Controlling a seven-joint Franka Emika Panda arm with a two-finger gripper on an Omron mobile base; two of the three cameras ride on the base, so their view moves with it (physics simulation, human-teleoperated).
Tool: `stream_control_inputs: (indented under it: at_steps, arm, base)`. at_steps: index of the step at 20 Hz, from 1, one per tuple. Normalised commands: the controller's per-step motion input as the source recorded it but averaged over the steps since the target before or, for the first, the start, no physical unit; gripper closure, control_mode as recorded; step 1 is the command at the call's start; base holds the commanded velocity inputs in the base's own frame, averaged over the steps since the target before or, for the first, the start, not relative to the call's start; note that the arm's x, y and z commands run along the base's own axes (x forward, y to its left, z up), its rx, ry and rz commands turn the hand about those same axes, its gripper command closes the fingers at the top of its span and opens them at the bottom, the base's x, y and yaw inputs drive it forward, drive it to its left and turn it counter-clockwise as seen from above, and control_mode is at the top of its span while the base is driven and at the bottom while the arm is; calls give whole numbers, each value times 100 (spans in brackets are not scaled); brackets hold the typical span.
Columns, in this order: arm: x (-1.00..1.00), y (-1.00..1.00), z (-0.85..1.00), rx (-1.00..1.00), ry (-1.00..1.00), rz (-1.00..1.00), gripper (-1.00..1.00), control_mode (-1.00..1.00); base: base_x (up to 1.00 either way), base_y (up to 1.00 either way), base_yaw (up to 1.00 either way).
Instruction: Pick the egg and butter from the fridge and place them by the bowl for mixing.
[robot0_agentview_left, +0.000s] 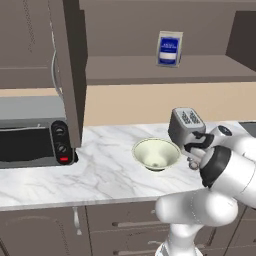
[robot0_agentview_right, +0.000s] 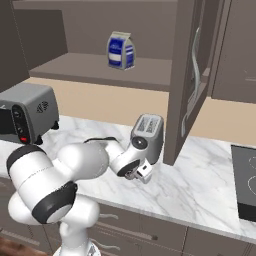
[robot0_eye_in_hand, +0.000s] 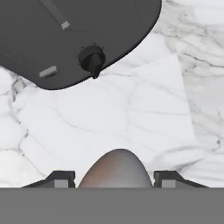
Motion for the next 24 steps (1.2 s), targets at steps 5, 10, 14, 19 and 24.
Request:
stream_control_inputs:
  at_steps: [5, 10, 14, 19, 24]
  arm:
    - [12, 0, -17, 1, 0, 0, 100, -100]
    - [12, 0, -19, 0, 0, 0, 100, -100]
    - [6, 0, -19, 0, 0, 0, 100, -100]
    - [1, 0, -21, 0, 0, 0, 100, -100]
    - [-1, 3, -19, 0, 0, 0, 100, -100]
  base:
    - [0, 0, 0]
    - [0, 0, 0]
    - [0, 0, 0]
    - [0, 0, 0]
    - [0, 0, 0]
